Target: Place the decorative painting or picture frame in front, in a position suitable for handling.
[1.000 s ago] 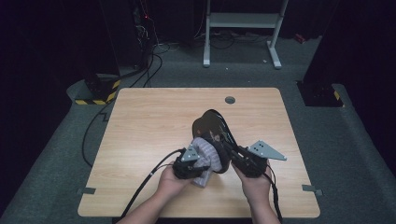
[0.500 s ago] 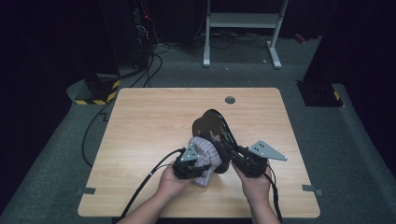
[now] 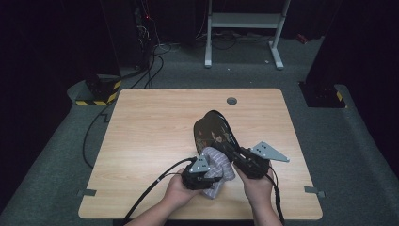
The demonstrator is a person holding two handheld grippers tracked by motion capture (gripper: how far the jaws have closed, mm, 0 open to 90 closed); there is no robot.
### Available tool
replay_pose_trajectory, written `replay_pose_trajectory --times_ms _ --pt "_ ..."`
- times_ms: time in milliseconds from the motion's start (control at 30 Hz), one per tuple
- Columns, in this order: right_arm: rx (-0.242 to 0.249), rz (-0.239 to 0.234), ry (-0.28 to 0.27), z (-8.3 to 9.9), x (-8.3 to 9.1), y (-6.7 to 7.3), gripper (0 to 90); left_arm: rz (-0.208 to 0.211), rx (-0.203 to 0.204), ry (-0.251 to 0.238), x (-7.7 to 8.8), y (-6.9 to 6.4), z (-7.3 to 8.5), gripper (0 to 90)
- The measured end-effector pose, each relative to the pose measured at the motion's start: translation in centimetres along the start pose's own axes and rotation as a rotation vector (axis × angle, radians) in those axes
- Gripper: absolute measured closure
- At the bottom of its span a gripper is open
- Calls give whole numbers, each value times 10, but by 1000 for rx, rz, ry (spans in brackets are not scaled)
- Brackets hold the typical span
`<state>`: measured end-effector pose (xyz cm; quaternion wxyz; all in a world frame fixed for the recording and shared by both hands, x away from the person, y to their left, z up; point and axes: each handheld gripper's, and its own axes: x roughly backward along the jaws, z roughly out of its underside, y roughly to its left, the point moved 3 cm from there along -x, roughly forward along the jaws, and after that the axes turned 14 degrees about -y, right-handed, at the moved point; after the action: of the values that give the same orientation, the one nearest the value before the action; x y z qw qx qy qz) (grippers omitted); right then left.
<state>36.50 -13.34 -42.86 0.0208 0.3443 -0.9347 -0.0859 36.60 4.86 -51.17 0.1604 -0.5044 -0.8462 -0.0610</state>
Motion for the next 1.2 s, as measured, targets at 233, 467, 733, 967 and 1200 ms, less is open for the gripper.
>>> replay_pose_trajectory --times_ms 233,467,733,967,1200 --pt "2 5 -1 0 0 0 804 -188 61 70 9 56 16 644" --pt "-1 1 -3 0 0 -1 804 -296 118 69 25 89 20 645" --pt "4 4 -4 0 0 0 804 -194 99 92 7 60 24 648" --pt "5 3 -6 1 0 0 805 -22 28 106 -4 4 23 650" --pt "2 3 -6 1 0 0 804 -11 11 67 12 -3 18 647"
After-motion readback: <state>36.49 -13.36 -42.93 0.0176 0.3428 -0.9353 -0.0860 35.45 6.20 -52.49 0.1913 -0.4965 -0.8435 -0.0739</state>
